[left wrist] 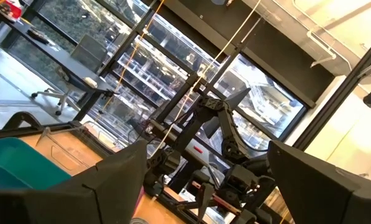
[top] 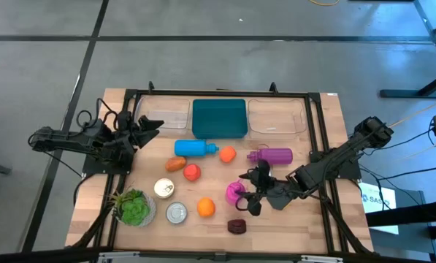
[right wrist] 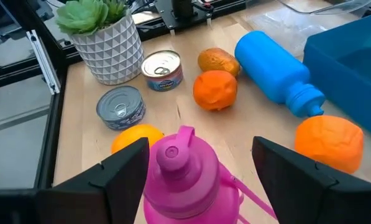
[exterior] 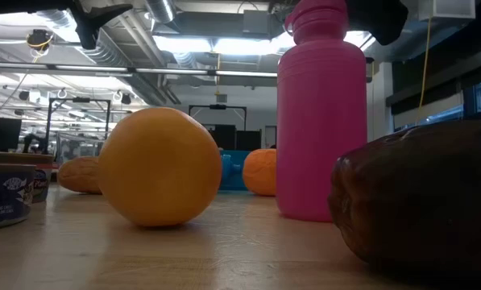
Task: Pick & Place Food Item
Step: Put the pink tumbler into the right transparent bin
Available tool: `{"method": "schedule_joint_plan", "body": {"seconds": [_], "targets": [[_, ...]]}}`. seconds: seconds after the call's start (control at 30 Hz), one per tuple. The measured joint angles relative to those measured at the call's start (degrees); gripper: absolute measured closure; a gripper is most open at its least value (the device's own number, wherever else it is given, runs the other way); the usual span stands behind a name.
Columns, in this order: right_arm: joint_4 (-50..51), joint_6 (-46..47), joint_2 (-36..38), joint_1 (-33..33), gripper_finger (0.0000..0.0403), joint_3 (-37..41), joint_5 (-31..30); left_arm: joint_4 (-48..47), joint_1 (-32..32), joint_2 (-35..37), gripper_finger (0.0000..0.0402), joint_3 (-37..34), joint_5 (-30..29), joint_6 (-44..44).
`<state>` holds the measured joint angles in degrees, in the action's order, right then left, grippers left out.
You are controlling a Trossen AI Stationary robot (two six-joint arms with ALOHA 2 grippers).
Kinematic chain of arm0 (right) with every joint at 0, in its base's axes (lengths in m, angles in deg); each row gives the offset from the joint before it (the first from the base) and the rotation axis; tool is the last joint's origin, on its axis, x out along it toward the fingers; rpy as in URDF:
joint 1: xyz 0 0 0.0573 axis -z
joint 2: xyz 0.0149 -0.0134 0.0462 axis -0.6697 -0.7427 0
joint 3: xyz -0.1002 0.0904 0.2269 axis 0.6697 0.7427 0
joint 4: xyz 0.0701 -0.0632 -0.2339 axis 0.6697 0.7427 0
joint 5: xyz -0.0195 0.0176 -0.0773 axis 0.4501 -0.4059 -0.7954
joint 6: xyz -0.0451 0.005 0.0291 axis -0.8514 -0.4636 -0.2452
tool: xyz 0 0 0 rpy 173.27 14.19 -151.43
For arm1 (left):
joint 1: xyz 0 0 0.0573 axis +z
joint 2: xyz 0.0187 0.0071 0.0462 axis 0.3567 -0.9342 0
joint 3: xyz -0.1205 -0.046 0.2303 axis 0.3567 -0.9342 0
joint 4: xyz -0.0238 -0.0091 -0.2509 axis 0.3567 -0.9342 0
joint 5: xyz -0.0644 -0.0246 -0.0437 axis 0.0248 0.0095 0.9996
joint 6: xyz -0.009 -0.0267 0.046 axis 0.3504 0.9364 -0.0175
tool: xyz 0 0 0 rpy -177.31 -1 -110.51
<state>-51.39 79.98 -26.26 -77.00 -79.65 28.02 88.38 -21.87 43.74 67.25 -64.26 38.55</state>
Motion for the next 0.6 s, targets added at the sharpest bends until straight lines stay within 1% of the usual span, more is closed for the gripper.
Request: {"method": "schedule_joint_plan", "body": {"seconds": [0.17,0.27,0.43,0.6], "targets": [[-0.83,0.44,-1.69,-0.09,0.012,-0.01,0.82,0.0,-0.01,-0.01,0.0075,-0.01,0.0,0.0],[-1.99,2.24,-2.55,-0.09,0.012,-0.08,1.46,0.0,0.0,0.01,0.0075,-0.02,-0.02,0.0],[-1.98,1.98,-2.65,-0.09,0.012,-0.08,0.07,0.02,-0.01,0.0,0.0075,-0.01,-0.02,0.01],[-1.9,1.89,-2.67,-0.09,0.012,-0.08,-0.05,0.0,-0.01,0.01,0.0075,0.0,-0.02,0.02]]}}
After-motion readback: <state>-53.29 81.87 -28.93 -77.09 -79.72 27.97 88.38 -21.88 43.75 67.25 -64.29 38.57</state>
